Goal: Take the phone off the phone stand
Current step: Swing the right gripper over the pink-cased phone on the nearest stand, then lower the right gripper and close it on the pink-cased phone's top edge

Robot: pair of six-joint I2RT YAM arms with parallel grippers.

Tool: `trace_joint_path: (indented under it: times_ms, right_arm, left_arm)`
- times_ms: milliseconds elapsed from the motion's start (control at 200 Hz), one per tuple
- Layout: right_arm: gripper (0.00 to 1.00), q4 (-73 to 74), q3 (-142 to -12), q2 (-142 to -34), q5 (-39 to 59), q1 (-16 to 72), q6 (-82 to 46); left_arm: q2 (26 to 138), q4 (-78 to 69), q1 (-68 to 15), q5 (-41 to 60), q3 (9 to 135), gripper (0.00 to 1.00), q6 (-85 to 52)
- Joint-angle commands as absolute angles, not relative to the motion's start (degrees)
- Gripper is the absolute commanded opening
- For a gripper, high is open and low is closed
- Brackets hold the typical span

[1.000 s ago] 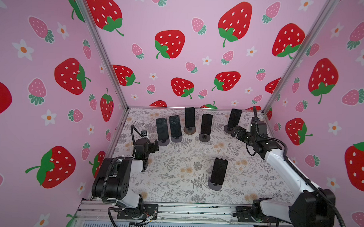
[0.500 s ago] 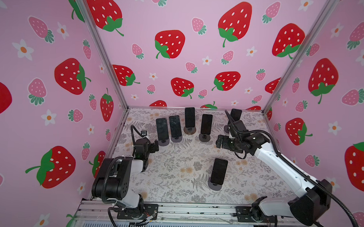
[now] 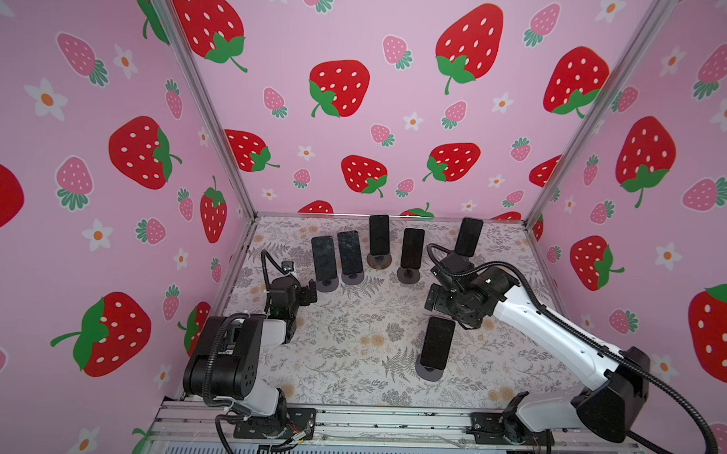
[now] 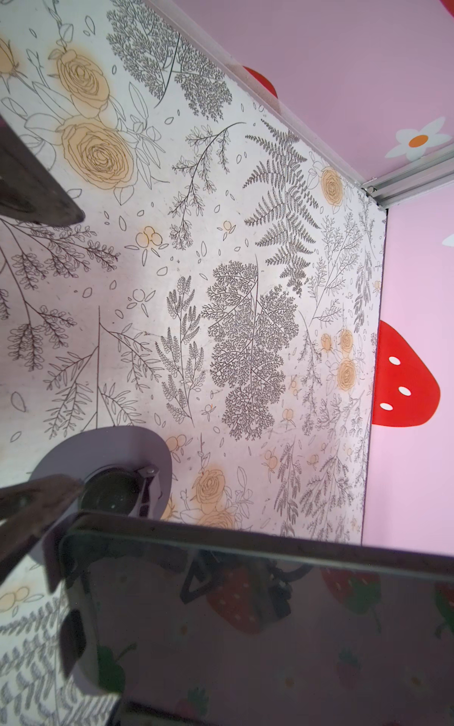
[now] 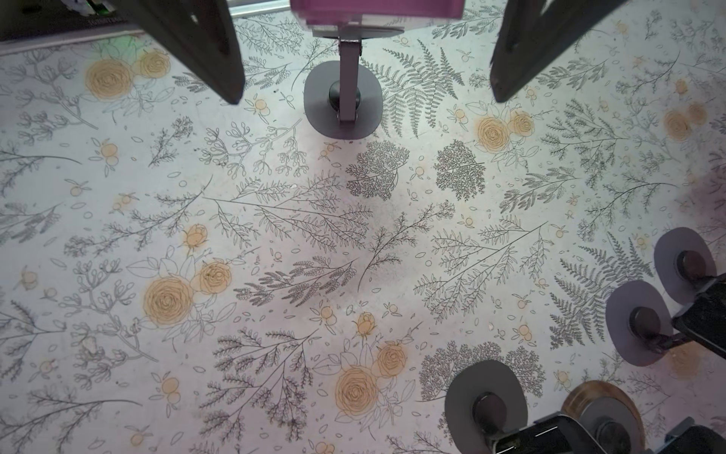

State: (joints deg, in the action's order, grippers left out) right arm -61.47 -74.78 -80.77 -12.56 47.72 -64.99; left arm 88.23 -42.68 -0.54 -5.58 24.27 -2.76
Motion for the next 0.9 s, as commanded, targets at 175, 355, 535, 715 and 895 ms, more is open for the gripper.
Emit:
trace_joint_path:
  times_ms: [175, 355, 535, 715, 895]
  right_arm:
    - [1.0, -67.29, -78.63, -86.43, -14.42, 51.82, -67.85]
    - [1.0, -68.29, -79.34, -87.97, -14.47, 52.3, -66.45]
    - [0.97, -67.19, -76.31, -87.34, -12.26, 52.68, -66.53]
    - [0.92, -66.23, -75.5, -86.35, -11.99, 53.31, -66.92]
    - [0.86, -64.54, -74.24, -85.33, -10.86, 53.54, -66.97]
  left_arm:
    - [88.63, -44.44, -0.68, -6.42, 25.75, 0.99, -1.82]
    - [88.6, -44.43, -0.64, -6.42, 25.77, 0.99, -1.85]
    - [88.67, -44.5, -0.65, -6.42, 25.8, 0.99, -1.85]
    - [88.68, -44.45, -0.65, -6.42, 25.75, 0.99, -1.85]
    - [88.63, -44.44, -0.64, -6.42, 25.75, 0.99, -1.85]
